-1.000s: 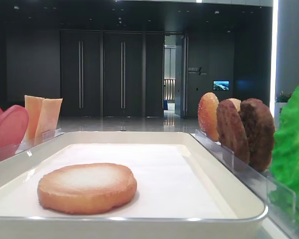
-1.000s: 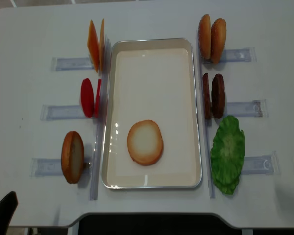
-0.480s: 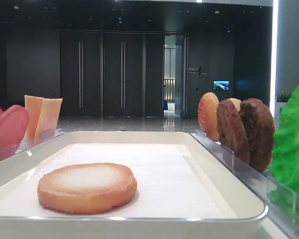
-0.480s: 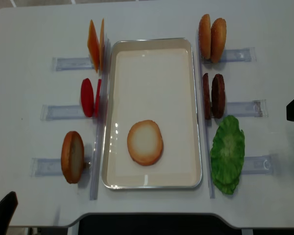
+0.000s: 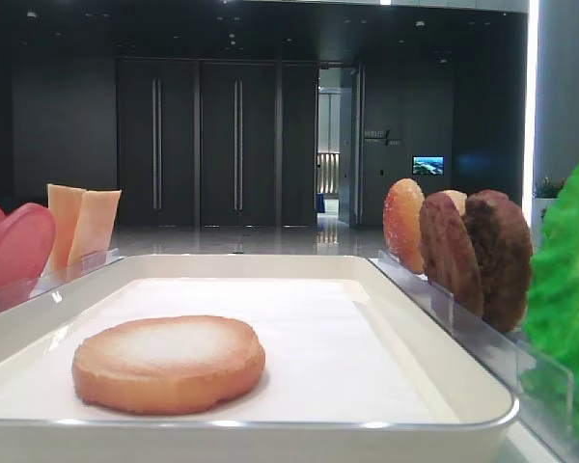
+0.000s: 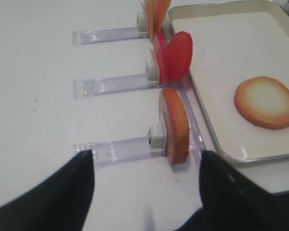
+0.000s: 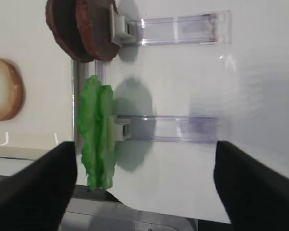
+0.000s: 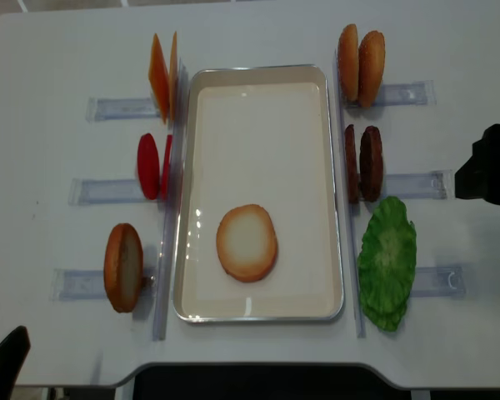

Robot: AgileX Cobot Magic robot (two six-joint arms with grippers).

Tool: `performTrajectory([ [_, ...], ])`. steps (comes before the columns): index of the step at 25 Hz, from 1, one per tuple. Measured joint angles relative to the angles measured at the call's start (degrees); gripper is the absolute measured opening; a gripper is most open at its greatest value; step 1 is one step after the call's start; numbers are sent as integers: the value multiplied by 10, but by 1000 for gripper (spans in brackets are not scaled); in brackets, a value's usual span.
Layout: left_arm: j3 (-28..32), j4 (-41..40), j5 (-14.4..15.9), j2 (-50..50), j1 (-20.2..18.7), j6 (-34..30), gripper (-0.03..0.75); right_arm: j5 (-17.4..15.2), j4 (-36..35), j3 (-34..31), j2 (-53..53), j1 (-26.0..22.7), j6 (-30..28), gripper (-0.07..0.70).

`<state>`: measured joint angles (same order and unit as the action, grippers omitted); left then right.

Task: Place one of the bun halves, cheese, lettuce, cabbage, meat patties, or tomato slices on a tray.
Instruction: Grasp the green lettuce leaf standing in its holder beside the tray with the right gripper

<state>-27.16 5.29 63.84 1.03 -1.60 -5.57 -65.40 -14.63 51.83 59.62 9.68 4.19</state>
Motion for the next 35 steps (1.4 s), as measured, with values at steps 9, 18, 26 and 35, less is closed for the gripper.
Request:
performTrajectory([
  [9,0,0,0,0,0,0,517,28,65,0,50,159,127,553],
  [18,0,0,0,0,0,0,517,67,68,0,125,209,159,553],
  [26,0,0,0,0,0,0,517,83,69,0,143,210,159,553],
  [35,0,0,0,0,0,0,517,87,65,0,165,216,159,553],
])
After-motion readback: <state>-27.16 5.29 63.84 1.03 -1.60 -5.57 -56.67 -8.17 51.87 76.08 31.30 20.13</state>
